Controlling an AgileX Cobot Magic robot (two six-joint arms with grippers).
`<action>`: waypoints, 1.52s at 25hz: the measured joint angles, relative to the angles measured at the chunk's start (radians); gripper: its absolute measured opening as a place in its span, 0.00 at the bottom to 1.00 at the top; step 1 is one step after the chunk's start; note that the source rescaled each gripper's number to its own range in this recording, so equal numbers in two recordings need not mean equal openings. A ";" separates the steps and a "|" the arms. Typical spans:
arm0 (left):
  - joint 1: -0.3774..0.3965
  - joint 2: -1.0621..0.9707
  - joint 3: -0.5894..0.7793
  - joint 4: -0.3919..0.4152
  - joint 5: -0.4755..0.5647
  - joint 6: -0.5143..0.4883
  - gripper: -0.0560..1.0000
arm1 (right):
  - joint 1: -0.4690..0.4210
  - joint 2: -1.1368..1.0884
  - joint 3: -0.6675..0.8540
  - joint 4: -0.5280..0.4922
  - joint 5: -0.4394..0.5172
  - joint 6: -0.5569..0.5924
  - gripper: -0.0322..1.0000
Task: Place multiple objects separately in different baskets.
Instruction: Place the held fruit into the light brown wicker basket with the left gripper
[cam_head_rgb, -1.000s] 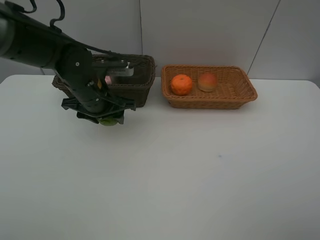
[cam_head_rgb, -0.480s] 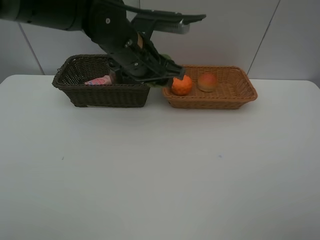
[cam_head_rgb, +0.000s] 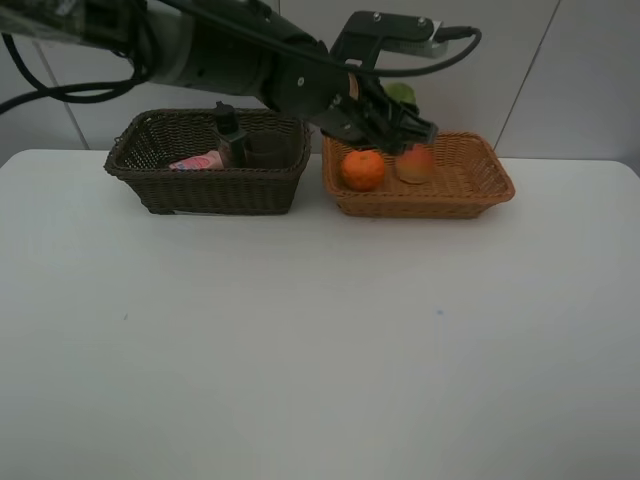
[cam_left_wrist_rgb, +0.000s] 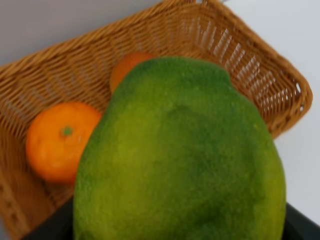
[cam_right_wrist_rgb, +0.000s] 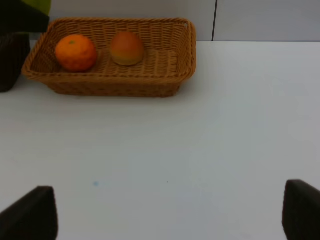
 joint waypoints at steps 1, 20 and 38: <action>0.000 0.023 -0.001 0.007 -0.046 0.001 0.77 | 0.000 0.000 0.000 0.000 0.000 0.000 1.00; 0.051 0.273 -0.164 0.002 -0.214 0.055 0.77 | 0.000 0.000 0.000 0.000 0.000 0.000 1.00; 0.051 0.283 -0.164 0.002 -0.154 0.055 0.79 | 0.000 0.000 0.000 0.000 0.000 0.002 1.00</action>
